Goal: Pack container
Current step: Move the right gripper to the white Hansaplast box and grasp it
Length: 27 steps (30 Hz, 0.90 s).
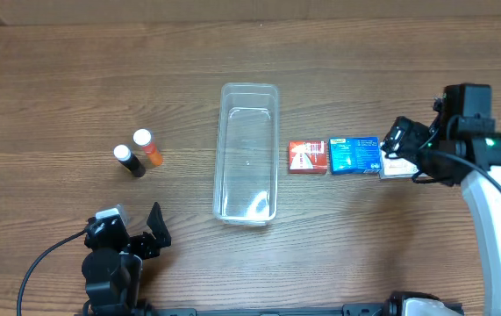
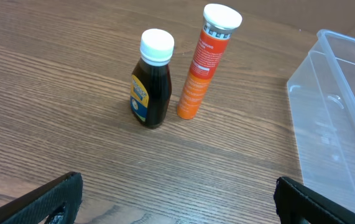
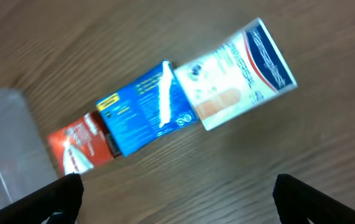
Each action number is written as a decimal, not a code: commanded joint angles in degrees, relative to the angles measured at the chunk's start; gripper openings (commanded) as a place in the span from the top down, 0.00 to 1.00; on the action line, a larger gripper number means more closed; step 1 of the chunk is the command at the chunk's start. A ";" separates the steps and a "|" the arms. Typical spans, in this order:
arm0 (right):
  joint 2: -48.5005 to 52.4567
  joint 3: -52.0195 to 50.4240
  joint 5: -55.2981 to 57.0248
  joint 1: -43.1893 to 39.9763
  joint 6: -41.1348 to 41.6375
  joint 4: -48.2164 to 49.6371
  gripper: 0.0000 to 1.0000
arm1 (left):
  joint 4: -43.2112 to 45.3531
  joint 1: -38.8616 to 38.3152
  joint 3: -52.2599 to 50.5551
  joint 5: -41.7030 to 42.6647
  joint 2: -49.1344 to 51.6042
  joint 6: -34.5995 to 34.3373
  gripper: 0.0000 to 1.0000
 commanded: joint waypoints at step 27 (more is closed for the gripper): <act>26.34 1.68 -7.45 -10.27 26.75 7.89 0.00 | 0.00 0.00 -0.17 0.02 -0.52 -0.79 0.00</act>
